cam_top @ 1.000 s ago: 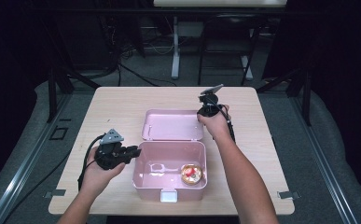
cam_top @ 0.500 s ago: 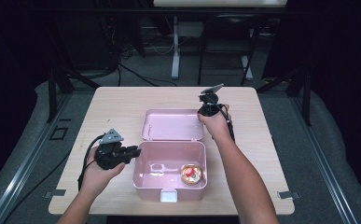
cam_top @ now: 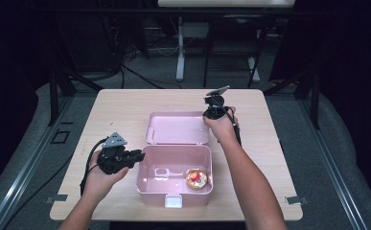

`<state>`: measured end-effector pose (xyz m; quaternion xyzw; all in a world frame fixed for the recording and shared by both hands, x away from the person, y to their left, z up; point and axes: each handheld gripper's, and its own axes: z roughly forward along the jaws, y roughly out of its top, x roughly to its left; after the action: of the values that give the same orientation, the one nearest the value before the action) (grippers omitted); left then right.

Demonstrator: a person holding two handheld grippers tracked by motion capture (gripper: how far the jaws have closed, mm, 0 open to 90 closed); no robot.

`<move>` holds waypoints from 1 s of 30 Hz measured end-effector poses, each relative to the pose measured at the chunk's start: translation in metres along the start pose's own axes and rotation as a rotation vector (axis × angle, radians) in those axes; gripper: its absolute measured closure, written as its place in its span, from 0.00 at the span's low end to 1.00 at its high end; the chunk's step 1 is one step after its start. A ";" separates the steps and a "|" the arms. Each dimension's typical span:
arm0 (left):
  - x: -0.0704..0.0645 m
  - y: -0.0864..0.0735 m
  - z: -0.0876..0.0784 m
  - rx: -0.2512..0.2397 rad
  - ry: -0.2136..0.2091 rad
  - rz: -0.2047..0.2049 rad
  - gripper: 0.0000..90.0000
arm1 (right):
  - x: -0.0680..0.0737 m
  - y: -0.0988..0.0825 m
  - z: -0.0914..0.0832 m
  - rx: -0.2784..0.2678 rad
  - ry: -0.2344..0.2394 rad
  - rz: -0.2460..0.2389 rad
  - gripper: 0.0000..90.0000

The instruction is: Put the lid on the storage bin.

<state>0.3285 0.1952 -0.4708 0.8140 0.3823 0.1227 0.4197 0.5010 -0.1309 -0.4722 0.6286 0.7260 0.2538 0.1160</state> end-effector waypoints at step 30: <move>-0.001 0.000 0.000 0.004 0.005 0.006 0.84 | 0.002 0.001 -0.016 -0.067 0.001 -0.014 0.93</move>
<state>0.3283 0.1944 -0.4704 0.8157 0.3814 0.1252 0.4165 0.4936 -0.1328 -0.4579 0.6193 0.7214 0.2775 0.1383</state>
